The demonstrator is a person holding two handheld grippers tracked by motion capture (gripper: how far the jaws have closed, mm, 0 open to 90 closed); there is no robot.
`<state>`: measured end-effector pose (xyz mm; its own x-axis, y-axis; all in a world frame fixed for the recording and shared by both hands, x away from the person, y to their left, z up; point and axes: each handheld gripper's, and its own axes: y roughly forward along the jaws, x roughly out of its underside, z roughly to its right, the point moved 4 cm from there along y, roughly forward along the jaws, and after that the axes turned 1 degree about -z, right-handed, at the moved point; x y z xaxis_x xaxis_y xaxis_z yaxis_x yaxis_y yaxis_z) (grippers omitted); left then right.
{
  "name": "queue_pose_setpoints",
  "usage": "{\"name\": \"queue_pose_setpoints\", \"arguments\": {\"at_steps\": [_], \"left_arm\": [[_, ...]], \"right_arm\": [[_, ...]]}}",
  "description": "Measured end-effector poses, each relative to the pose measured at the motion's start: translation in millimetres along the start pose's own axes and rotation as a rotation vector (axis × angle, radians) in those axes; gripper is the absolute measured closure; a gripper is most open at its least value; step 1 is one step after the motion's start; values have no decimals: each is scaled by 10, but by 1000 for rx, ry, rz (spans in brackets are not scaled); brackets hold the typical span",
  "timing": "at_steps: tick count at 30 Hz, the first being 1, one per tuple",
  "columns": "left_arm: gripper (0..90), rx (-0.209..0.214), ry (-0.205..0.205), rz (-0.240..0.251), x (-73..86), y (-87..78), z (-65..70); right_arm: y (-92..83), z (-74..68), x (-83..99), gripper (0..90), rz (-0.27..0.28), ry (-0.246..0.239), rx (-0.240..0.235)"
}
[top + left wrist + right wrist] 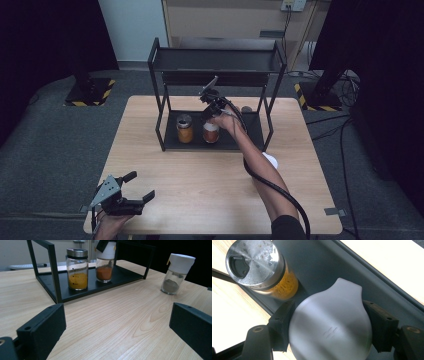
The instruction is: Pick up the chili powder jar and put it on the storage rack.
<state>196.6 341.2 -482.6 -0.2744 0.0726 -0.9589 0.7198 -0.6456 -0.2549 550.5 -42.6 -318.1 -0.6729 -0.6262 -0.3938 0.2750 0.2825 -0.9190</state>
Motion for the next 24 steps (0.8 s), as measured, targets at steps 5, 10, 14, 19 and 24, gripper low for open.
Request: {"name": "queue_pose_setpoints", "arguments": {"at_steps": [5, 10, 14, 19, 24], "left_arm": [[0, 0, -1, 1, 2, 0, -2], [0, 1, 0, -1, 1, 8, -1], [0, 0, 4, -3, -3, 10, 8], [0, -1, 4, -5, -4, 12, 8], [0, -2, 2, -5, -3, 12, 7]], "right_arm": [[1, 2, 31, 301, 17, -21, 1], [-130, -69, 77, 148, 66, -44, 30], [-297, -99, 107, 117, 120, -71, 51], [-436, -138, 134, 109, 150, -104, 49], [-548, -204, 173, 112, 182, -129, 33]]}}
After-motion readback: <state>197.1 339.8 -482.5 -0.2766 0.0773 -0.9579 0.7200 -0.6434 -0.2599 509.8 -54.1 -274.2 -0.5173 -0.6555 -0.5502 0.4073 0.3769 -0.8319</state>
